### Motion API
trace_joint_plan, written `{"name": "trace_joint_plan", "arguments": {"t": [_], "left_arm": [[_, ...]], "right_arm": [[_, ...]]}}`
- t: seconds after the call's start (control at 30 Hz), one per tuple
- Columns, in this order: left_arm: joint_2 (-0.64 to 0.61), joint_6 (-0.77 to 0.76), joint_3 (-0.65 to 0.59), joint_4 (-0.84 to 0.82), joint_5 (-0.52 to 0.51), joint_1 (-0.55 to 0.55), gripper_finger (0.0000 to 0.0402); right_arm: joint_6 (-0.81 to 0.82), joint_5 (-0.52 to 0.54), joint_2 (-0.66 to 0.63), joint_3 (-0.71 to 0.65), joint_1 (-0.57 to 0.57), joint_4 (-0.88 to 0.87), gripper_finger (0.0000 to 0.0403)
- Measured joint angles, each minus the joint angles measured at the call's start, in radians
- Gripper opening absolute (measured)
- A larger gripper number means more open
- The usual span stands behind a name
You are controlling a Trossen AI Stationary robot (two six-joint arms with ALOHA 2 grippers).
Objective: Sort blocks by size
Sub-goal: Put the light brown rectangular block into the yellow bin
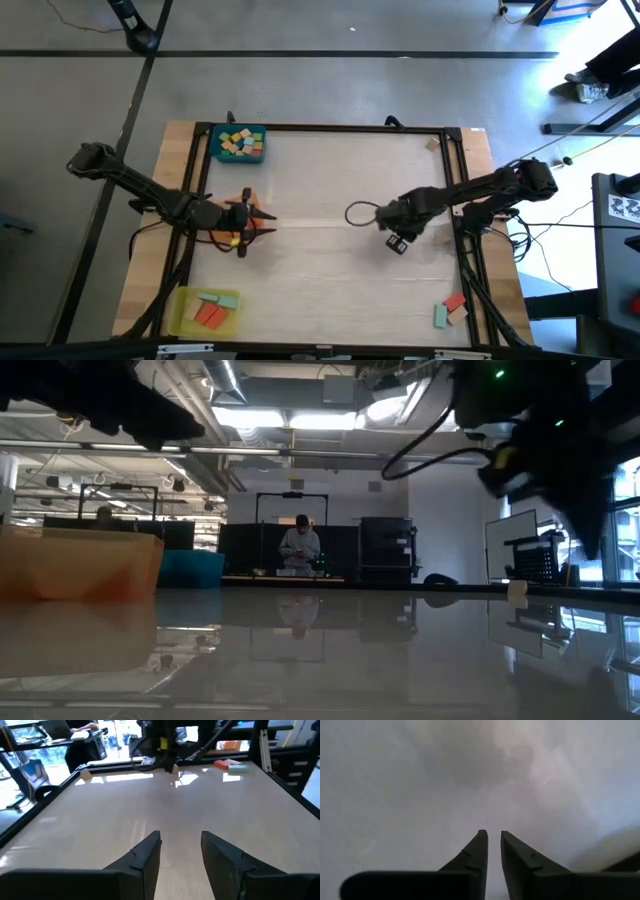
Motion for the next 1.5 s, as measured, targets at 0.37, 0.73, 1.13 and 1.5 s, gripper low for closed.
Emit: {"name": "trace_joint_plan", "arguments": {"t": [0.37,0.73,1.13,1.5], "left_arm": [[0.0,-0.026,-0.004,0.001,0.0,0.01,0.0129],[0.0,-0.014,-0.004,-0.004,0.0,0.008,0.0129],[0.0,0.021,-0.004,0.008,0.0,0.008,0.0129],[0.0,0.026,-0.004,0.024,-0.001,0.008,0.0129]], "right_arm": [[0.592,-0.334,0.0,0.0,0.363,0.158,0.0042],[0.834,-0.449,0.046,-0.018,0.706,0.278,0.0042],[0.832,-0.543,0.197,-0.077,0.818,0.381,0.0042],[0.631,-0.501,0.211,-0.101,0.701,0.372,0.0042]]}}
